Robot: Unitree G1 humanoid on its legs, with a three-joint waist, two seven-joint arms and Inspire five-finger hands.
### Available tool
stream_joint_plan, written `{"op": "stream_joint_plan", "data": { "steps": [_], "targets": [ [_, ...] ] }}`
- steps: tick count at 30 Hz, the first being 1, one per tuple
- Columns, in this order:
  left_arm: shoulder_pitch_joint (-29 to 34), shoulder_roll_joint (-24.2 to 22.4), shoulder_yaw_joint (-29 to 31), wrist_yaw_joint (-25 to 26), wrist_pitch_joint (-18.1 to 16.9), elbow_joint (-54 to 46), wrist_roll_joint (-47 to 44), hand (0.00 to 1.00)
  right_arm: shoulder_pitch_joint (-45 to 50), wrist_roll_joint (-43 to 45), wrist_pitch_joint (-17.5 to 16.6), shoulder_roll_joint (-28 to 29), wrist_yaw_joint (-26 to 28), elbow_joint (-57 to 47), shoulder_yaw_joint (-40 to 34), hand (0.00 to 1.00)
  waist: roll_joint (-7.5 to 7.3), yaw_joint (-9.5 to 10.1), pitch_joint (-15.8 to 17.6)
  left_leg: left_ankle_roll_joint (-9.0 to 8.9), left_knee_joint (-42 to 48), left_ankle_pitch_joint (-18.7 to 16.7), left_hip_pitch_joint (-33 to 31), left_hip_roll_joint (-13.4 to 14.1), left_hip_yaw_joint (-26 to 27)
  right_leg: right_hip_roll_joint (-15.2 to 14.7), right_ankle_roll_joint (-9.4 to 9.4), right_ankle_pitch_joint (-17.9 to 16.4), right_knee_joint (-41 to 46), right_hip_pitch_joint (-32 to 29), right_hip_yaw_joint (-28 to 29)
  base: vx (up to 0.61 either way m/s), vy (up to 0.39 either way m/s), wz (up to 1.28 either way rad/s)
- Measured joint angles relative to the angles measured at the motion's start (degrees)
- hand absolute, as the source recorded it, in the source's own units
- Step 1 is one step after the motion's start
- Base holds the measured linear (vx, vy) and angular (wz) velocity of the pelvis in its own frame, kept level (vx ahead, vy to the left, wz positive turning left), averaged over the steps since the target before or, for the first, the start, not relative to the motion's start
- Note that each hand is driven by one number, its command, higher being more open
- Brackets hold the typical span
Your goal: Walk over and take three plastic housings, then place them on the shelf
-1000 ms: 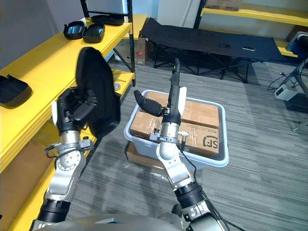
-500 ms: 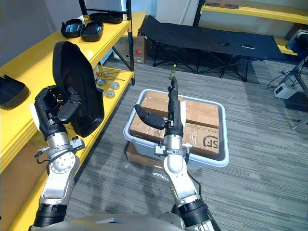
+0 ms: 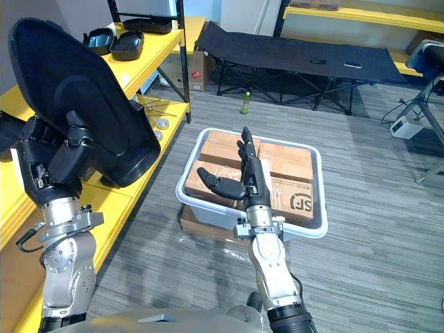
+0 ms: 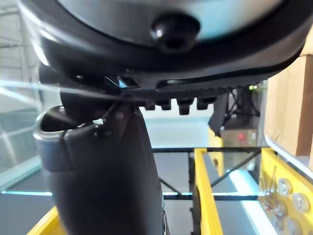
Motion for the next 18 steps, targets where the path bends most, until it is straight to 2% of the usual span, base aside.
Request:
{"op": "stream_joint_plan", "data": {
  "steps": [5, 10, 14, 18],
  "targets": [
    [2.07, 0.01, 0.90, -1.42, -0.13, -0.48, -0.05, 0.00, -0.01, 3.59, -0.14, -0.05, 3.03, -1.04, -0.26, 1.00, 0.00, -0.02, 0.00, -0.06, 0.21, 0.04, -0.83, 0.01, -0.87, -0.02, -0.01, -0.15, 0.00, -0.01, -0.92, 0.00, 0.000, 0.07],
    [4.05, -0.21, 4.00, -4.18, -0.16, -2.45, -1.65, 0.00, -0.14, 5.70, -0.13, 0.12, 6.05, -1.04, 0.23, 1.00, 0.03, 1.63, -0.03, -0.09, 0.94, 0.08, -1.81, 0.00, -2.91, -0.01, 0.01, -0.17, 0.01, 0.79, -3.01, 0.02, 0.012, 0.20],
    [5.43, -0.37, 5.52, -4.55, -0.55, -4.51, -1.47, 0.00, -0.58, 5.67, -0.13, 0.13, 6.94, -1.03, 1.03, 1.00, 0.01, 3.09, -0.03, -0.07, 0.98, 0.06, -1.99, -0.05, -4.27, -0.02, -0.10, -0.48, 0.00, 1.83, -4.81, 0.00, 0.015, 0.18],
    [6.48, -0.37, 8.48, -3.35, -0.59, -5.39, 3.97, 0.00, -3.24, 5.78, -0.17, -0.08, 7.84, -1.03, 2.24, 1.00, -0.02, 4.33, -0.07, 0.04, 1.09, 0.15, -3.53, -0.09, -6.06, 0.02, -0.08, -0.86, 0.00, 1.89, -6.65, -0.01, 0.010, 0.22]
  ]
}}
